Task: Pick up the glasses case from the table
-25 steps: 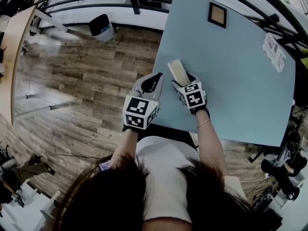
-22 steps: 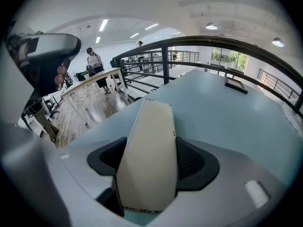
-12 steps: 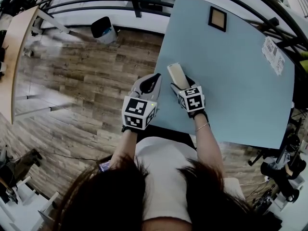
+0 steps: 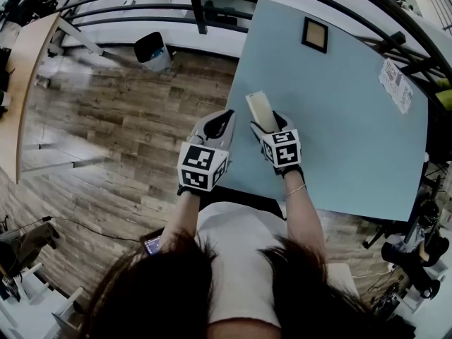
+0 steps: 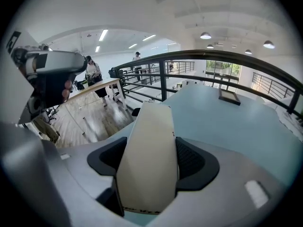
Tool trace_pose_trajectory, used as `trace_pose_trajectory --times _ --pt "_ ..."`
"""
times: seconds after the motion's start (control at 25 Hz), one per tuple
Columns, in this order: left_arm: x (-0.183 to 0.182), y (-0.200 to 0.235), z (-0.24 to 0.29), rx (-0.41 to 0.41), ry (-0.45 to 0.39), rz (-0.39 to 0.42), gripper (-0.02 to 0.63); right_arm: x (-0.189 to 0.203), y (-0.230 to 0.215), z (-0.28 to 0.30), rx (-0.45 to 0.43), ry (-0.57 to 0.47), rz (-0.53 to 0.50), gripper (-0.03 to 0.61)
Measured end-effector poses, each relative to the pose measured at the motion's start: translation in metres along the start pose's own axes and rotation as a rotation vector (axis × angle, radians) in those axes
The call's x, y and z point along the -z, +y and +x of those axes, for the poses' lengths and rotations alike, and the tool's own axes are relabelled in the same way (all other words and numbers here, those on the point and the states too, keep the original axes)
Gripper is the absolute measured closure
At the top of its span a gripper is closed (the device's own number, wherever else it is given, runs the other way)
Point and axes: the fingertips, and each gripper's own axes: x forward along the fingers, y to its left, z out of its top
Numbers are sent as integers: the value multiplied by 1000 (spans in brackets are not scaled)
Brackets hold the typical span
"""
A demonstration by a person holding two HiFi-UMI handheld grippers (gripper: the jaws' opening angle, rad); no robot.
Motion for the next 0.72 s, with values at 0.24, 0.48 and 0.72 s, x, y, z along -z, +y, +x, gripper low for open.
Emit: trace_pose_trajectory --times 0.24,0.48,0.72 --pt "-10 -2 -3 2 -18 15 557 -18 -2 -14 17 -54 5 258" --pt "-23 -6 -5 9 -39 36 557 -36 -7 -31 37 -117 18 258" --pt "-31 -12 -5 22 -55 57 557 -51 -13 -52 60 -178 32 258"
